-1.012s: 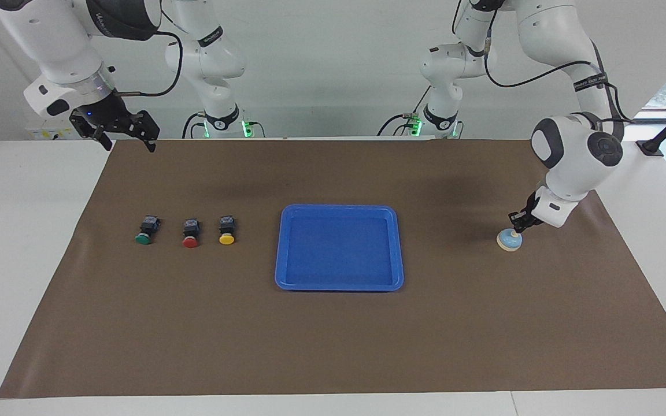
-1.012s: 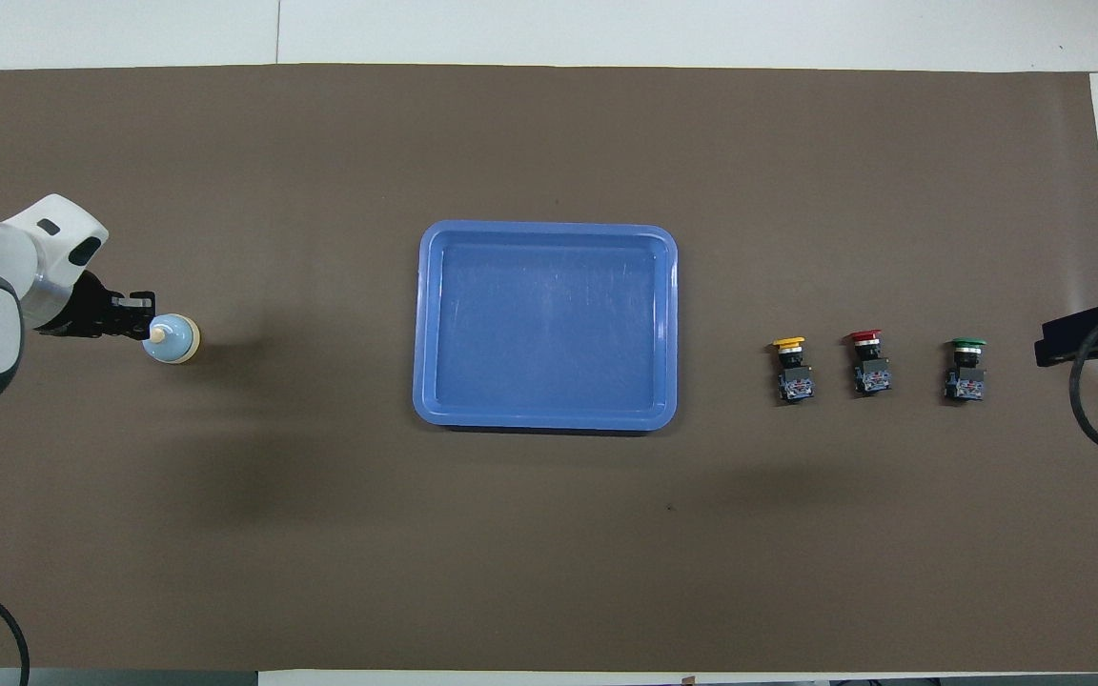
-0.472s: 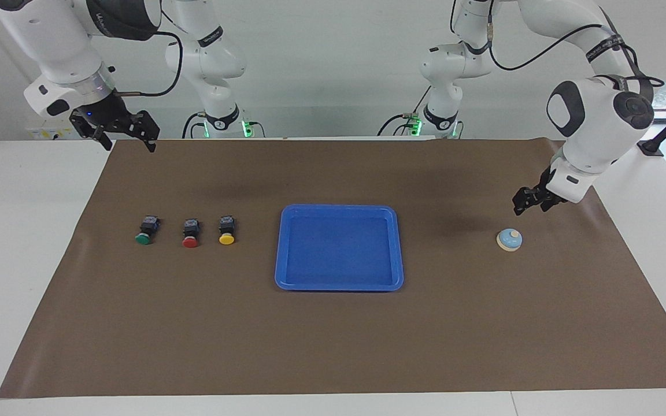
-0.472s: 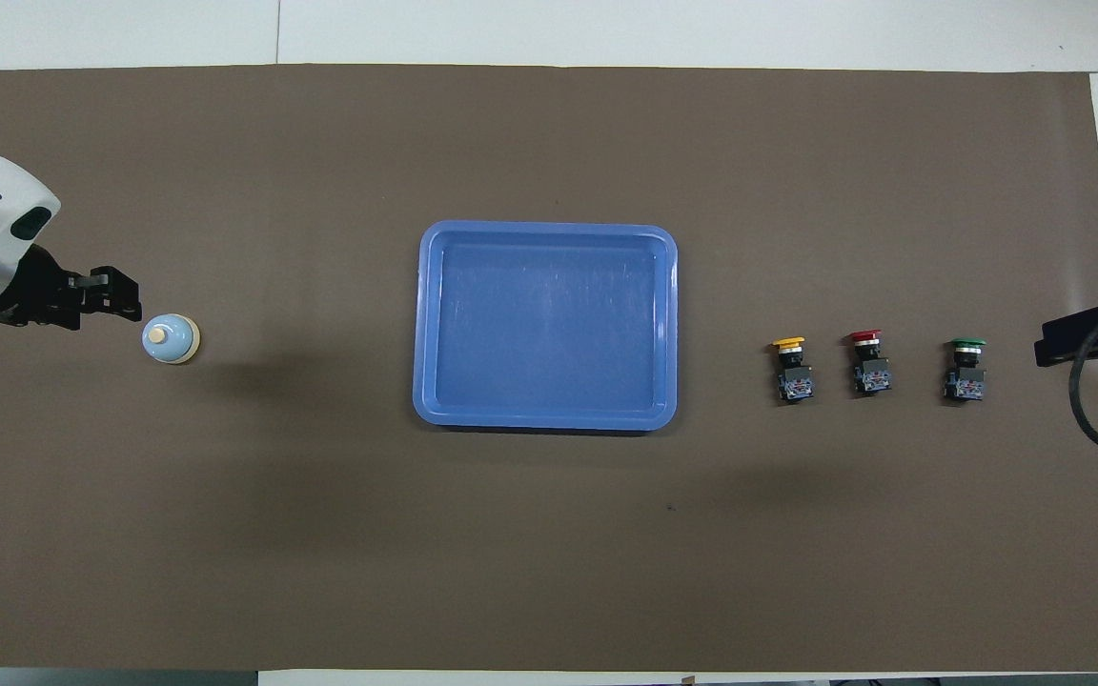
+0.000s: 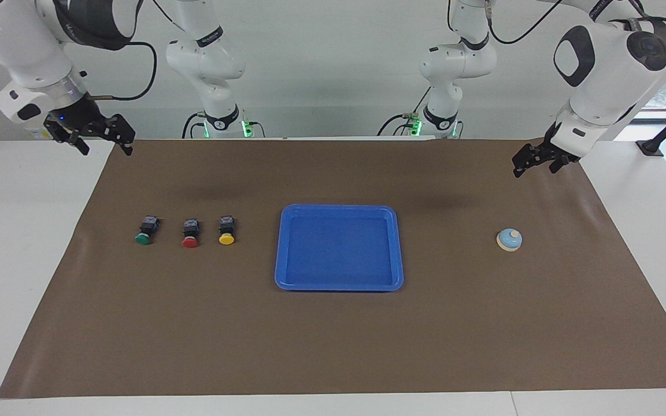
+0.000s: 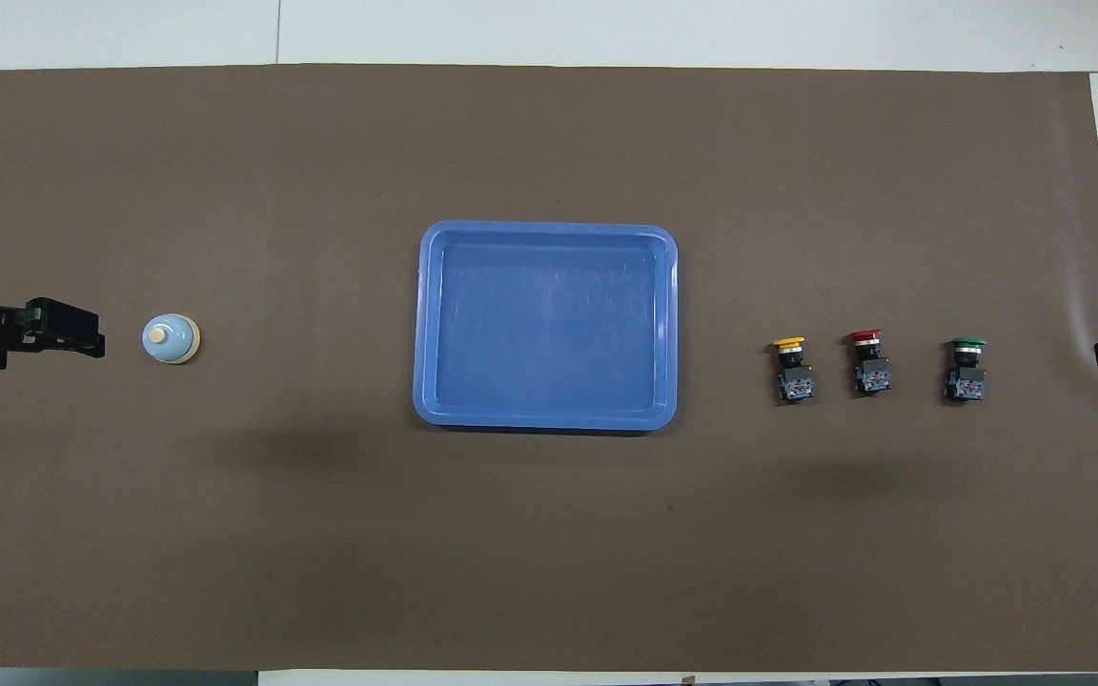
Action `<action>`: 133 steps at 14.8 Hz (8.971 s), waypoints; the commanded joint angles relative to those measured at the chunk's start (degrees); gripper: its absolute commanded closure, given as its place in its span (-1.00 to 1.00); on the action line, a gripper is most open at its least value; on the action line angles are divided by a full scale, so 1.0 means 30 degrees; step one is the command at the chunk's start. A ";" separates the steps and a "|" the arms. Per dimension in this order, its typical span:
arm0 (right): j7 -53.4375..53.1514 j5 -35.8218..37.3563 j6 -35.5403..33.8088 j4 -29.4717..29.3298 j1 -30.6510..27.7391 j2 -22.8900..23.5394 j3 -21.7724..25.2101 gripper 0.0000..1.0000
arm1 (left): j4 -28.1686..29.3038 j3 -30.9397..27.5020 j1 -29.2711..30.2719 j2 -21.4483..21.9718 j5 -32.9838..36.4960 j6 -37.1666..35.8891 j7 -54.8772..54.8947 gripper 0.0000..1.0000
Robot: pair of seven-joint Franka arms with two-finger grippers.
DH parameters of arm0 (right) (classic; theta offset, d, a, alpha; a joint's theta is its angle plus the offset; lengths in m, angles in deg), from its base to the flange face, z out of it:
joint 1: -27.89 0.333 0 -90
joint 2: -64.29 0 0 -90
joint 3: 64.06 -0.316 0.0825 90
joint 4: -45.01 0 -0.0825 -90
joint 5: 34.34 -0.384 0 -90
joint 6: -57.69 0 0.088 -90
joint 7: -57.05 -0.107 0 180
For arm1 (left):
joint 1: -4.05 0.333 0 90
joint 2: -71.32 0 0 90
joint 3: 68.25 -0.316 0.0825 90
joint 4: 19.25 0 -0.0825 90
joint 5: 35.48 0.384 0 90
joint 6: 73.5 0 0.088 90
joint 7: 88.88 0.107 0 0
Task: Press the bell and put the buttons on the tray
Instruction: 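Lift the left gripper back away from the bell, then reach and grasp the green-capped button with the right gripper, then carry the green button into the blue tray and release it, then move the right gripper to the red-capped button and grasp it, then carry the red button into the tray beside the green one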
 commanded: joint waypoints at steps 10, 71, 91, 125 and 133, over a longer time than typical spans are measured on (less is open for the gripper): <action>-0.1814 -0.0021 1.2483 0.9721 -0.1031 0.2180 -0.0325 -1.00 | -0.2580 -0.0033 -0.0279 -0.1668 -0.0188 -0.1684 -0.0131 -1.00; -1.2906 -0.0988 1.1567 0.3925 1.2789 0.5865 -0.0852 1.00 | -0.2699 0.0231 -0.0542 -0.0470 -0.0158 -0.1129 -0.0073 -1.00; -0.0802 -0.0988 0.9259 0.4911 0.4865 0.4527 -0.0706 -1.00 | -0.2699 0.0231 -0.0542 -0.0470 -0.0158 -0.1129 -0.0044 -1.00; -1.0537 -0.2101 0.8147 0.0503 1.1205 0.6099 -0.1321 1.00 | -0.2699 0.0231 -0.0542 -0.0470 -0.0158 -0.1129 -0.0073 -1.00; -1.4765 -0.1690 1.0929 -0.1349 1.4672 1.0029 -0.1291 1.00 | -0.2699 0.0231 -0.0542 -0.0441 -0.0158 -0.1129 -0.0073 -1.00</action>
